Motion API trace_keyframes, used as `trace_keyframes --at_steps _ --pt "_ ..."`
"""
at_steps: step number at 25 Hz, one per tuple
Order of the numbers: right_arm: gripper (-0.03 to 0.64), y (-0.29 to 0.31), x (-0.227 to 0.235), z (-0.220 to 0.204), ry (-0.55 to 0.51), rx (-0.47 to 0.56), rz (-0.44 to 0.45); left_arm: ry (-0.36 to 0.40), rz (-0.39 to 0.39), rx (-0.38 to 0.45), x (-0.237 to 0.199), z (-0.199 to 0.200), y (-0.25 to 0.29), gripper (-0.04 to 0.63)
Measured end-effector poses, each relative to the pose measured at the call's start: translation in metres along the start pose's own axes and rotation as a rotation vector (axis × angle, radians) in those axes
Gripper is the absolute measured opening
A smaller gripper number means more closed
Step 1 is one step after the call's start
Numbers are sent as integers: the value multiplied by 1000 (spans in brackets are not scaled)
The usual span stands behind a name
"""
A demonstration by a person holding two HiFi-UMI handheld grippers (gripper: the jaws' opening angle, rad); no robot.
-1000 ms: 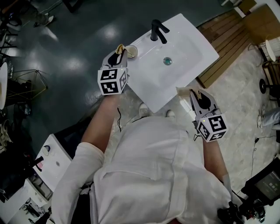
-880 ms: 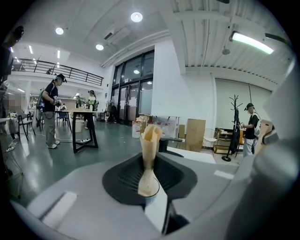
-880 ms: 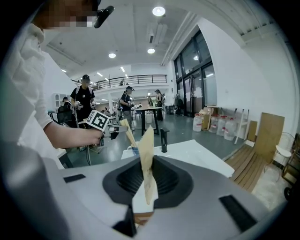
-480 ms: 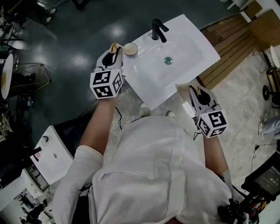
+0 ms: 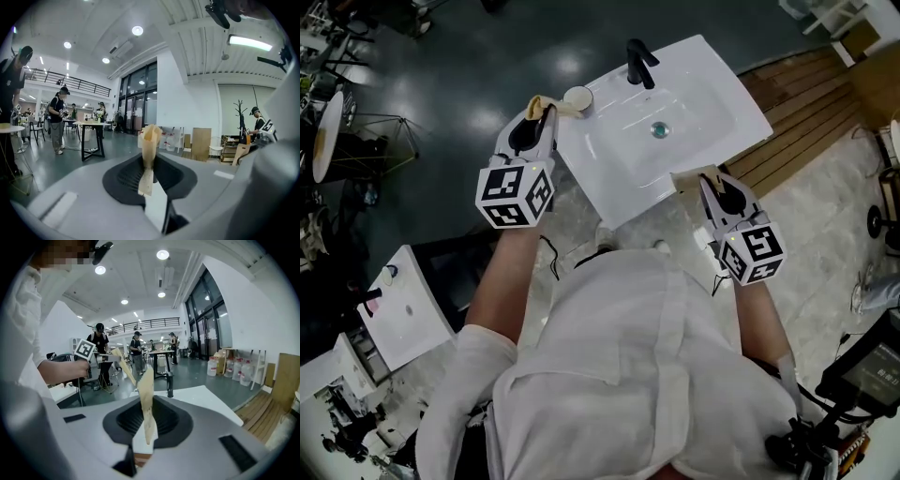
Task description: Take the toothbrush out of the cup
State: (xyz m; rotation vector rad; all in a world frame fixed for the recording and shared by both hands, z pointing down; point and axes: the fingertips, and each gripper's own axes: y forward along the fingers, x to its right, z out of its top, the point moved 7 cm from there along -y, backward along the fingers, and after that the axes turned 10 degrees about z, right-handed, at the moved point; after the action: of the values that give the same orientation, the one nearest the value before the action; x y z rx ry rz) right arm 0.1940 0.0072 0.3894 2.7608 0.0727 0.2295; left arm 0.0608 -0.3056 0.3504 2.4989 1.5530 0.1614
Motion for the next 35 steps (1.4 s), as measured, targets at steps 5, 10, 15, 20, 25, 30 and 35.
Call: trace_keyframes --at_steps 5,10,15,20,25,30,35 --pt "37 -3 13 1 -33 -4 66 -7 20 -16 20 -2 -26 67" --pt "35 -3 22 1 -58 -8 126 -22 24 -49 43 -9 -50 67" --pt "35 -2 22 2 -89 -14 187 -33 12 -78 68 -19 -76 67" --pt "35 -7 22 0 -114 -19 235 -39 18 -100 88 -29 -98 67" --pt "35 -15 31 -3 -124 -33 275 -36 19 -129 119 -40 -111 67" --pt "35 -22 32 -9 -131 -37 309 -29 14 -166 145 -50 -127 67" --pt "35 -26 30 -14 -128 -29 318 -22 -2 -183 160 -55 -139 67"
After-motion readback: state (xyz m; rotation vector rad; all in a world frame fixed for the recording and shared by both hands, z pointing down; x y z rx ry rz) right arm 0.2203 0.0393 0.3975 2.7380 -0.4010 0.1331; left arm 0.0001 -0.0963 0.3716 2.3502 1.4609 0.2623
